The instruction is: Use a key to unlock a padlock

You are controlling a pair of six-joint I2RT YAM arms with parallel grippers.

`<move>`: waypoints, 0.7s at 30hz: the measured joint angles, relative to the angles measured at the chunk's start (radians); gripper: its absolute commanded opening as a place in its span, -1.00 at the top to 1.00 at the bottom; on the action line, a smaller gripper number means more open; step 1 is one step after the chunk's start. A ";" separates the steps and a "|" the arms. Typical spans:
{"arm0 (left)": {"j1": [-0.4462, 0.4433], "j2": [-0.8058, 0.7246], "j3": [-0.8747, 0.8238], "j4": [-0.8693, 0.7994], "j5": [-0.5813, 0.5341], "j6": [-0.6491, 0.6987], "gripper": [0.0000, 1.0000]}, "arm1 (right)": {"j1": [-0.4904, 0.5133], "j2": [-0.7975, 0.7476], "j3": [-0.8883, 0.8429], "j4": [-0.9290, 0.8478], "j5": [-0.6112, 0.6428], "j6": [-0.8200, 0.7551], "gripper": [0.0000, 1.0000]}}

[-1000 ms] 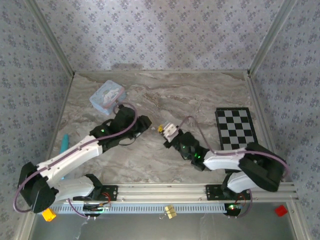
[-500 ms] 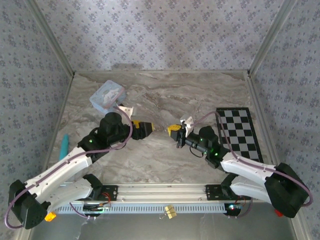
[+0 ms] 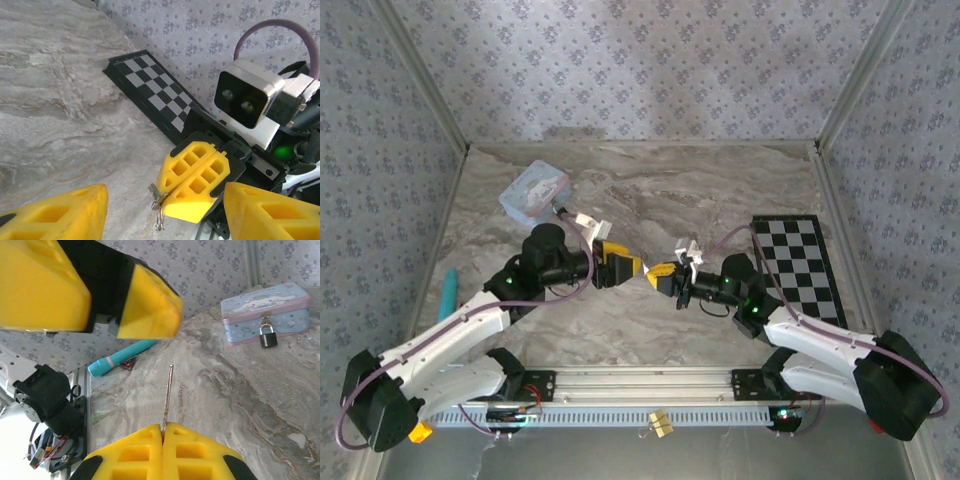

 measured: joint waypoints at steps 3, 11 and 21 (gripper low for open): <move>0.000 0.024 0.000 0.011 0.036 0.004 -0.08 | -0.003 0.000 0.000 0.002 -0.019 0.000 1.00; 0.000 0.098 0.010 0.034 0.106 0.008 0.14 | -0.017 -0.015 0.000 0.004 -0.044 0.004 1.00; 0.000 0.136 0.039 0.050 0.156 0.009 0.43 | -0.022 -0.019 0.000 0.011 -0.066 0.011 1.00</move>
